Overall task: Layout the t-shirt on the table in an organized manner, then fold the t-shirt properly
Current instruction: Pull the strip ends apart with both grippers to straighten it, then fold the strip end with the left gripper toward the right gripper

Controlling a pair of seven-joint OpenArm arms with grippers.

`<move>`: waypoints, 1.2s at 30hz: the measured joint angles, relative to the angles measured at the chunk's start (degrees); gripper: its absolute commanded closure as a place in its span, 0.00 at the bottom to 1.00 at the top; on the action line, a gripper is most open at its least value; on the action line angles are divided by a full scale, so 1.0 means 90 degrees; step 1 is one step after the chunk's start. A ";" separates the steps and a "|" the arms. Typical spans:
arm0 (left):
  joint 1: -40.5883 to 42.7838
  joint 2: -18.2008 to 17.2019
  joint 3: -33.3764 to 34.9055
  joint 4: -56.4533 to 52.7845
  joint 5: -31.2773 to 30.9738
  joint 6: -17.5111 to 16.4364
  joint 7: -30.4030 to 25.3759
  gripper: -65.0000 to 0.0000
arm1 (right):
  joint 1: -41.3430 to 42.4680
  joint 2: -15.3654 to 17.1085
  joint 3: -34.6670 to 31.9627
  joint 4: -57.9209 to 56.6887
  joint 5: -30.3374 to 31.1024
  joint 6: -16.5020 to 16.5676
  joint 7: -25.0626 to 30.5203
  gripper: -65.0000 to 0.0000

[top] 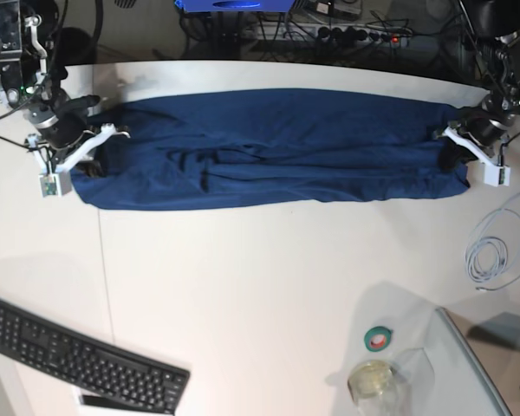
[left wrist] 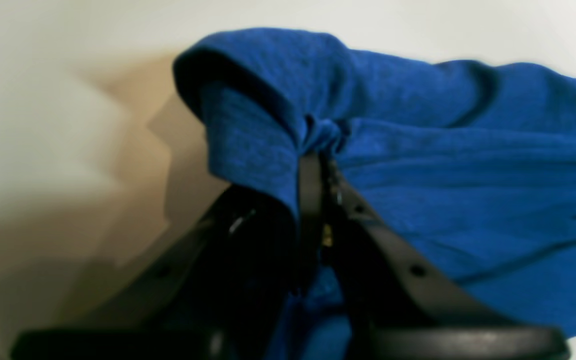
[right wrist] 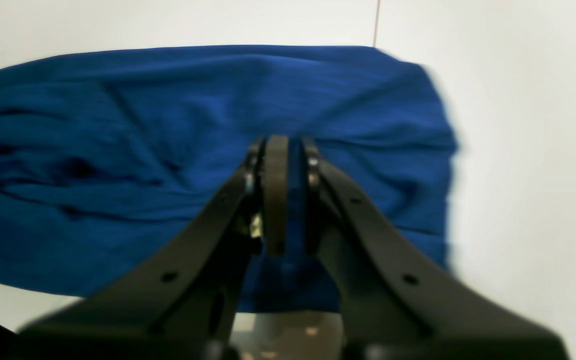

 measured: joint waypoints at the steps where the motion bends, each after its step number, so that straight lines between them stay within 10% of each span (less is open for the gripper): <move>1: 0.0163 0.0005 -0.0024 0.0284 -0.0017 0.0015 -0.0012 1.00 | 0.0002 0.0000 0.0000 0.0000 0.0002 0.0000 0.0017 0.93; 14: 0.1299 0.0952 0.0019 0.3648 0.0015 -0.0032 0.1270 1.00 | 0.0005 0.0000 0.0002 0.0000 0.0002 0.0000 0.0019 0.93; 21: 0.1098 0.1280 0.0937 0.3786 0.0012 -0.0010 0.1552 1.00 | 0.0012 0.0000 0.0002 0.0000 0.0002 0.0000 0.0019 0.93; 36: 0.0272 0.1479 0.3211 0.2914 0.0002 0.1265 0.1547 1.00 | 0.0000 -0.0015 0.0007 0.0000 0.0005 -0.0002 0.0015 0.93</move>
